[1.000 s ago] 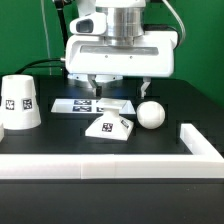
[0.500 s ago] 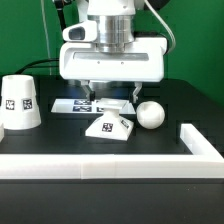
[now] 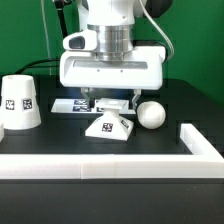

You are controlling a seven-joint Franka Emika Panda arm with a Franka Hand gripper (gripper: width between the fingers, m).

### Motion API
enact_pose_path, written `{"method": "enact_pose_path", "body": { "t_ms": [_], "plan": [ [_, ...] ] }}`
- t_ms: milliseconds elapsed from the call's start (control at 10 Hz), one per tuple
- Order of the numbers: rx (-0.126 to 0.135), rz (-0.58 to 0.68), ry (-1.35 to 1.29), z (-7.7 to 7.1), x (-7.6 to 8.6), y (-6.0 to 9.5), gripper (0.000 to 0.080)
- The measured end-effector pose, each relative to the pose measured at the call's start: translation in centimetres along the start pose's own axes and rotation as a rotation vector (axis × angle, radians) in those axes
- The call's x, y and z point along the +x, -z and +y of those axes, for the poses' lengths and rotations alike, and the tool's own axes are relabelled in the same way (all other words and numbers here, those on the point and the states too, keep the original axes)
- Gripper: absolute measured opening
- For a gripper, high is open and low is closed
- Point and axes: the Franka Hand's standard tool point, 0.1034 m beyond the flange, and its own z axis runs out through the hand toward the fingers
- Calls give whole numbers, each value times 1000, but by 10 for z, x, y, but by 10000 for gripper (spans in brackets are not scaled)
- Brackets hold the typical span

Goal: Assemble lamp

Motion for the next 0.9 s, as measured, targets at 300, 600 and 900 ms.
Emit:
{"method": "enact_pose_path", "body": {
  "t_ms": [300, 600, 900],
  "plan": [
    [0, 0, 8, -2, 1, 0, 533],
    [0, 0, 13, -2, 0, 0, 533],
    [0, 0, 14, -2, 0, 0, 533]
  ]
}}
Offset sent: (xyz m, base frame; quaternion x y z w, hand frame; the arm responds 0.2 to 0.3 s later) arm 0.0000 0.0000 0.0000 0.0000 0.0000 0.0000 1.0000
